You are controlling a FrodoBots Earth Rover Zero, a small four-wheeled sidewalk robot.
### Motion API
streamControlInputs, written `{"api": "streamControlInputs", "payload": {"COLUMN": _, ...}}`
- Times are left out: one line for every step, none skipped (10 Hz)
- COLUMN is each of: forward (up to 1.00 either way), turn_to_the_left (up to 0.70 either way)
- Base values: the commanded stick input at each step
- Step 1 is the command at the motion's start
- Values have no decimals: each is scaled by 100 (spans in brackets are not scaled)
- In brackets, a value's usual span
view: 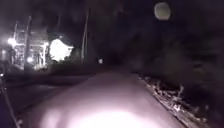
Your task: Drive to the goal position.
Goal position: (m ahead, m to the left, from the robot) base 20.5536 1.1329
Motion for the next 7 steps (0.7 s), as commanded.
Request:
{"api": "streamControlInputs", "payload": {"forward": 50, "turn_to_the_left": 0}}
{"api": "streamControlInputs", "payload": {"forward": 50, "turn_to_the_left": 0}}
{"api": "streamControlInputs", "payload": {"forward": 50, "turn_to_the_left": 0}}
{"api": "streamControlInputs", "payload": {"forward": 50, "turn_to_the_left": 0}}
{"api": "streamControlInputs", "payload": {"forward": 50, "turn_to_the_left": 0}}
{"api": "streamControlInputs", "payload": {"forward": 50, "turn_to_the_left": 0}}
{"api": "streamControlInputs", "payload": {"forward": 50, "turn_to_the_left": 0}}
